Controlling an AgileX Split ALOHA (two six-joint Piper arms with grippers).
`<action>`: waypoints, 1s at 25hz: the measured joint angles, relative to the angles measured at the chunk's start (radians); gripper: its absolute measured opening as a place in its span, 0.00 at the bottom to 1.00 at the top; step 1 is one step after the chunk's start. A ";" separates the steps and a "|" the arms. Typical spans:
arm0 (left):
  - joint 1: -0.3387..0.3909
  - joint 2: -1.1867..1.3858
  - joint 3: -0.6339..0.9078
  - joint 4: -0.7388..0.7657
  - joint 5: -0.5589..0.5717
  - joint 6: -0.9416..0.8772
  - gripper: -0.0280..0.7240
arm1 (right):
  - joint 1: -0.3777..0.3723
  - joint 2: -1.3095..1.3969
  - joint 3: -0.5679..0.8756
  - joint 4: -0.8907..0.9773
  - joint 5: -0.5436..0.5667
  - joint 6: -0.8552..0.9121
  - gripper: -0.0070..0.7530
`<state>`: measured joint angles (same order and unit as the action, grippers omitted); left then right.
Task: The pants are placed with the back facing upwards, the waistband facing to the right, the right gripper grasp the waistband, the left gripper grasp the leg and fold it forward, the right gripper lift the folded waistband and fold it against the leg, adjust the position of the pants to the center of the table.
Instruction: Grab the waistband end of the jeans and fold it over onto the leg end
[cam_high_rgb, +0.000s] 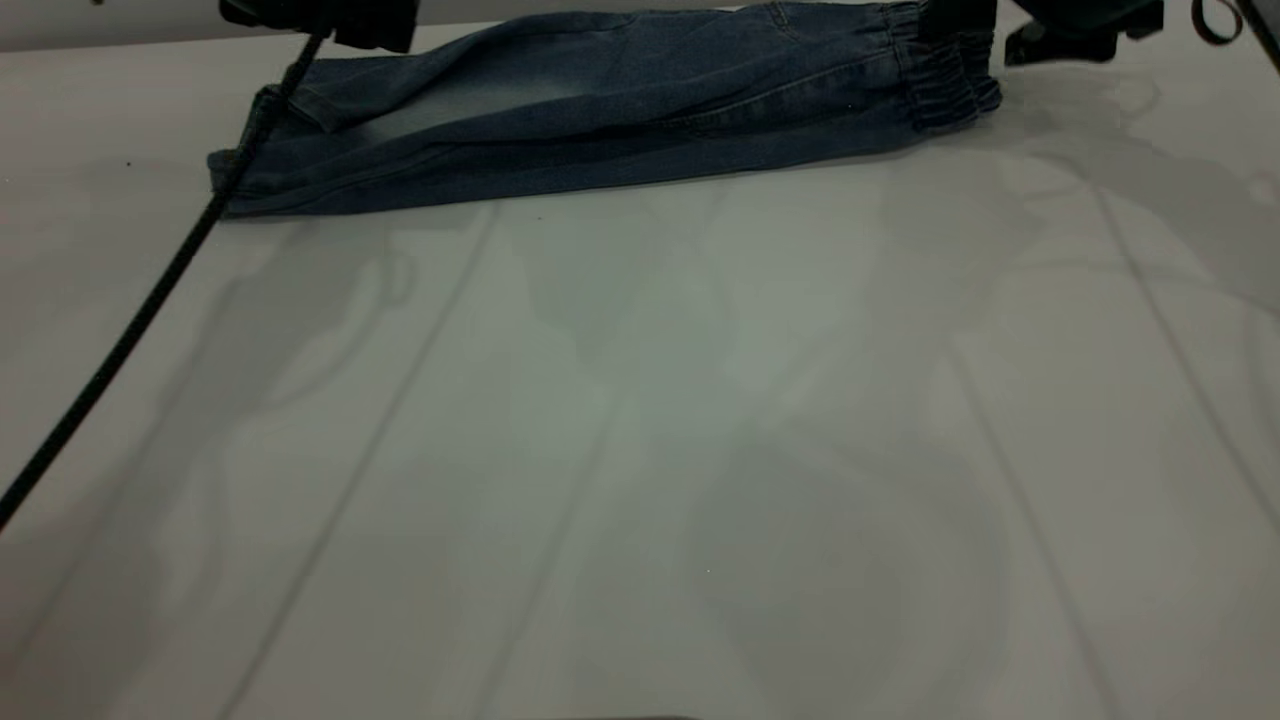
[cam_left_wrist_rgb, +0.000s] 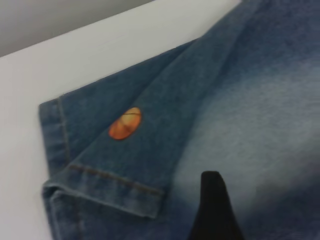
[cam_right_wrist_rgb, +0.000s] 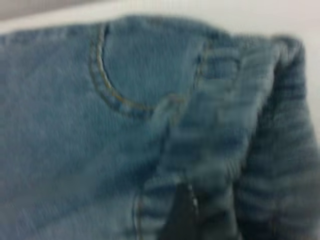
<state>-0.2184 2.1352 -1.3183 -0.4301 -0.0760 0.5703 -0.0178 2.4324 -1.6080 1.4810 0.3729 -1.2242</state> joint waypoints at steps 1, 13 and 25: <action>-0.003 0.000 0.000 0.000 0.000 0.000 0.66 | 0.000 0.000 -0.007 -0.001 -0.001 -0.001 0.75; -0.037 0.003 0.000 0.000 0.000 0.000 0.66 | 0.000 0.013 -0.016 0.023 -0.003 -0.051 0.79; -0.062 0.003 0.000 0.000 0.000 -0.015 0.66 | 0.002 0.082 -0.028 0.082 0.069 -0.044 0.65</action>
<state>-0.2800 2.1383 -1.3183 -0.4301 -0.0760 0.5555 -0.0160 2.5147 -1.6360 1.5633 0.4423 -1.2682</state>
